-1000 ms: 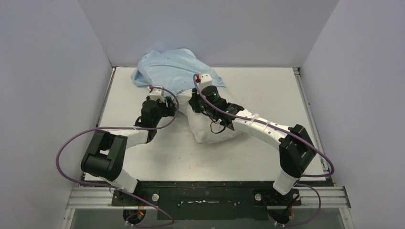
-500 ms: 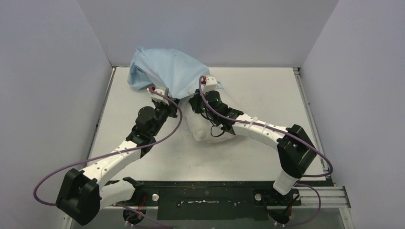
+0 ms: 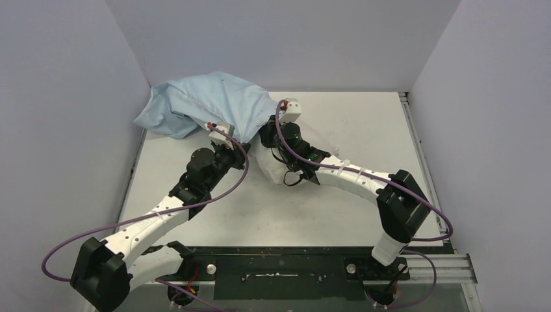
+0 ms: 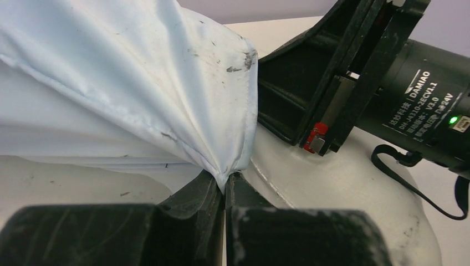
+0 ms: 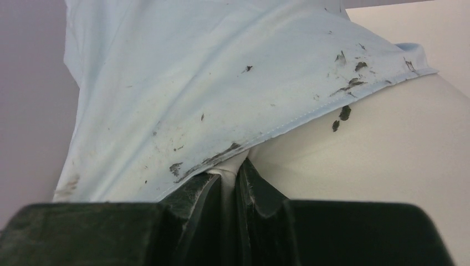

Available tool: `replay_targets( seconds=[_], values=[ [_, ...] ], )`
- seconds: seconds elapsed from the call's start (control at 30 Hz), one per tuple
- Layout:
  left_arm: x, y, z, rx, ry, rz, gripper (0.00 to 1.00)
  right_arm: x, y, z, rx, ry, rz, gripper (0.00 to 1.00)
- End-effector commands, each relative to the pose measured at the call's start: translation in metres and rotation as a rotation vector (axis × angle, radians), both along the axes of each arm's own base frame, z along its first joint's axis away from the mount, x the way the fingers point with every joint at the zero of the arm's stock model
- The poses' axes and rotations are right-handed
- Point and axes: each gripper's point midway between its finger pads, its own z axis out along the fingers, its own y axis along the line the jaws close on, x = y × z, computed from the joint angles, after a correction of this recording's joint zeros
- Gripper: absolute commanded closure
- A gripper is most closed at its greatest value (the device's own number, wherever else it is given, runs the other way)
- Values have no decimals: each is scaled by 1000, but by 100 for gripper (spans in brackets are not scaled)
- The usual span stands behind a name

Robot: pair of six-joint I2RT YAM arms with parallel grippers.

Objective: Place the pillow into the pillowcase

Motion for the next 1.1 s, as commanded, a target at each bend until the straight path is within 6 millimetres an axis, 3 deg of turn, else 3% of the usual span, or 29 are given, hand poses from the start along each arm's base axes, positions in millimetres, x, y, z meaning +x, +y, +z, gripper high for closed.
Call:
replay_targets(
  seconds=[0.0,0.2,0.3,0.4,0.5,0.63,0.7,0.93,1.07],
  values=[
    [-26,-15,47,-161,-53,-97,100,4,9,69,202,-139,-13,100],
    [-24,2,13,-151,43,3,100,-13,26,23,81,-53,122,96],
    [-32,-5,-1,-164,98,-41,100,-18,23,8,30,-24,151,93],
    [-37,-3,-20,-160,182,-27,100,-31,21,-6,-35,15,219,81],
    [-40,3,-27,-133,233,4,86,-46,12,-11,-80,52,254,64],
    [-38,14,-12,-68,219,40,66,-63,-14,-14,-126,100,263,37],
    [-34,19,-6,-12,202,60,60,-66,-34,-11,-124,109,227,24],
    [-14,14,14,145,127,58,48,-61,-102,10,-64,89,66,1],
    [-1,-4,18,230,88,26,39,-54,-138,8,-22,102,-14,0]
  ],
)
